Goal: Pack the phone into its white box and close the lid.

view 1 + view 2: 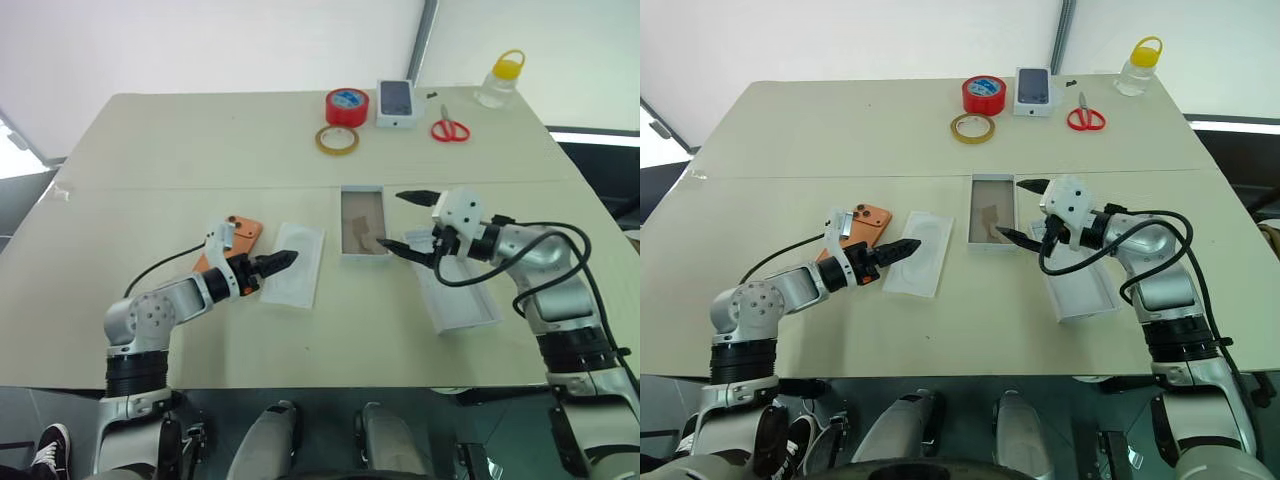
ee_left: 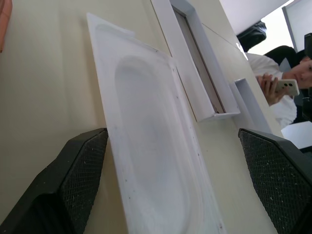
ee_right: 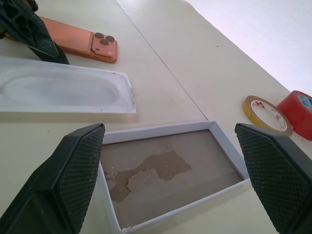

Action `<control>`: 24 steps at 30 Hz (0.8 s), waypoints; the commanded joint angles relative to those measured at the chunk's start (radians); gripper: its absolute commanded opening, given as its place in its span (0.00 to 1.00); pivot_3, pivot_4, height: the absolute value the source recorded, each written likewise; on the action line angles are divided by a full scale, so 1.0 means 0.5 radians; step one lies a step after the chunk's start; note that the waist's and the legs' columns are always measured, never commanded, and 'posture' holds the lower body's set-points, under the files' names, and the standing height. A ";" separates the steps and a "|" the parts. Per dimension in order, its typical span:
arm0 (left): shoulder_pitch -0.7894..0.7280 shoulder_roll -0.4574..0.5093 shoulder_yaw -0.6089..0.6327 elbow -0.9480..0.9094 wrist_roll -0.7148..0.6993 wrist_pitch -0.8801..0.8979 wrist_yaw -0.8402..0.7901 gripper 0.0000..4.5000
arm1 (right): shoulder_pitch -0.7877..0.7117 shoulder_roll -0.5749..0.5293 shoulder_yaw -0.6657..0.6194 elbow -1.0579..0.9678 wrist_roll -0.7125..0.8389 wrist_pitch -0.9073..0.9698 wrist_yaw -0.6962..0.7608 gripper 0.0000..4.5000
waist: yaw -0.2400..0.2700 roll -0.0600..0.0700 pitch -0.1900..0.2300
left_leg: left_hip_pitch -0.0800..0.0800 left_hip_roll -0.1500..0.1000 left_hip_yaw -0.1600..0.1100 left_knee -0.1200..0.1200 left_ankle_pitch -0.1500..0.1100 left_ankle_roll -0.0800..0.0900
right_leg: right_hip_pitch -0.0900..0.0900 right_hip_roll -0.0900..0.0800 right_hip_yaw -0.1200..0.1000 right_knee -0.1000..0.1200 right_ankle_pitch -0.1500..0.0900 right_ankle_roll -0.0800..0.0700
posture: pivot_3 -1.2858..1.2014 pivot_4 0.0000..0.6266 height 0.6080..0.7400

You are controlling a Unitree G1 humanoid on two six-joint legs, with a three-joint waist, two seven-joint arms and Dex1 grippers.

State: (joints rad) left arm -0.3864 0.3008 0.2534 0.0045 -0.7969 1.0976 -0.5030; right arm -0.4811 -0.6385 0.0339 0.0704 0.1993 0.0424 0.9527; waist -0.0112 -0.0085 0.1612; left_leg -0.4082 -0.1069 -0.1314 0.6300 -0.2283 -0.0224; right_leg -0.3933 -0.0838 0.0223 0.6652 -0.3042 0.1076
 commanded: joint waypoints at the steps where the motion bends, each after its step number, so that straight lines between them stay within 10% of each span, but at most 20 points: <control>1: 0.075 0.011 -0.100 0.025 0.063 -0.006 -0.005 0.88 | -0.059 0.009 0.000 -0.080 -0.013 -0.041 -0.014 1.00 | 0.000 0.000 0.000 | 0.000 0.000 0.000 0.000 0.000 0.000 | 0.000 0.000 0.000 0.000 0.000 0.000 | 0.52 0.24 1.00; 9: 0.096 -0.035 -0.054 0.028 0.032 0.016 0.071 0.03 | -0.068 0.025 0.028 -0.103 -0.034 -0.042 -0.014 1.00 | -0.001 0.001 -0.001 | 0.001 0.000 0.000 0.000 -0.001 0.001 | 0.001 0.000 0.000 0.000 0.000 0.000 | 0.52 0.24 1.00; 24: -0.043 -0.056 0.286 -0.027 -0.223 0.110 0.358 0.01 | -0.145 0.033 0.344 0.241 -0.317 -0.148 0.109 1.00 | -0.013 0.000 0.000 | 0.001 0.002 0.000 -0.001 0.001 -0.002 | -0.001 0.003 0.001 0.001 0.000 -0.001 | 0.52 0.24 1.00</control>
State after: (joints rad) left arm -0.3924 0.2588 0.3618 0.0282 -0.8861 1.1529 -0.3469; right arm -0.5118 -0.6252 0.2120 0.1917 0.0434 -0.0004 0.9911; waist -0.0176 -0.0085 0.1611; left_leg -0.4078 -0.1060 -0.1313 0.6299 -0.2276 -0.0237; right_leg -0.3941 -0.0825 0.0226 0.6659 -0.3039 0.1072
